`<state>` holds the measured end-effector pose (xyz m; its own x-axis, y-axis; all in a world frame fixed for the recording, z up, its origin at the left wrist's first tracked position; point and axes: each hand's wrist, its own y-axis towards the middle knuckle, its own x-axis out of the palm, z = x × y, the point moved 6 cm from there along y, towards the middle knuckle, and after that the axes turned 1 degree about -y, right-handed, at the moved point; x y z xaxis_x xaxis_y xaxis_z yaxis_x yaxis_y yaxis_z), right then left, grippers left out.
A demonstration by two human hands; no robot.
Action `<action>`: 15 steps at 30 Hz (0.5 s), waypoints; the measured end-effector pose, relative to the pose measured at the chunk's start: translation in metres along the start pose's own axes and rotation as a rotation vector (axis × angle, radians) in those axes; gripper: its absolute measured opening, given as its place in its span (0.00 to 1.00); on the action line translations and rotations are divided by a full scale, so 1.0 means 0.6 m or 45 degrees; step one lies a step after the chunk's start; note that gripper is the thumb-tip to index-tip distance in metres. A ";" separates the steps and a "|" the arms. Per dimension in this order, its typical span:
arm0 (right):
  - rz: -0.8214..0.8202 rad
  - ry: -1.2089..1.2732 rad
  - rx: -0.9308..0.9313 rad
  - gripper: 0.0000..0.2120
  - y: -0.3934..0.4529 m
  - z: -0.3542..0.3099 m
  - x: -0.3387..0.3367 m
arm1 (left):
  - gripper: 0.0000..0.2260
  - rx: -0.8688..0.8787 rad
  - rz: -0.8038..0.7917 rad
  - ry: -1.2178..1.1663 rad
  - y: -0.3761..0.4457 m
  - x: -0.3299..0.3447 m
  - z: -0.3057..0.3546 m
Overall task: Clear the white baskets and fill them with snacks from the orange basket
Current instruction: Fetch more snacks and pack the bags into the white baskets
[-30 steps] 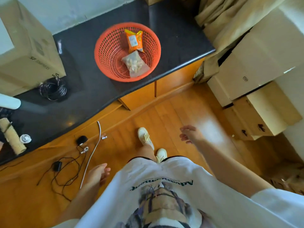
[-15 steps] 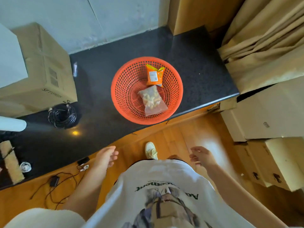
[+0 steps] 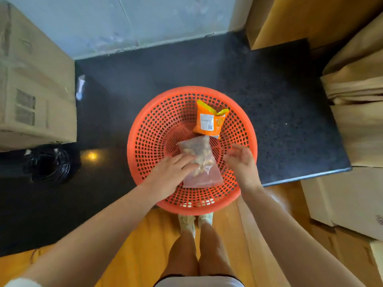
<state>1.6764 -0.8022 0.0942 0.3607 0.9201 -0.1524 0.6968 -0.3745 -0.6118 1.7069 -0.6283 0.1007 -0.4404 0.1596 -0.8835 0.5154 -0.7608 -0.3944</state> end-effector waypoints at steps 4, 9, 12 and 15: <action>0.053 -0.101 -0.056 0.20 0.088 -0.016 0.033 | 0.40 0.328 -0.124 0.447 0.066 0.049 -0.010; 0.140 -0.086 0.060 0.33 0.143 0.004 0.065 | 0.46 0.528 -0.124 0.680 0.108 0.082 -0.020; 0.222 -0.038 0.103 0.36 0.158 0.011 0.079 | 0.46 0.544 -0.074 0.755 0.123 0.088 -0.021; 0.234 -0.080 0.148 0.36 0.170 0.016 0.093 | 0.41 0.575 -0.089 0.729 0.137 0.098 -0.020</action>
<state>1.7618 -0.7877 0.0161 0.4331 0.8442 -0.3158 0.5453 -0.5244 -0.6539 1.7322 -0.6739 0.0132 0.0560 0.4271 -0.9025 0.0928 -0.9022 -0.4212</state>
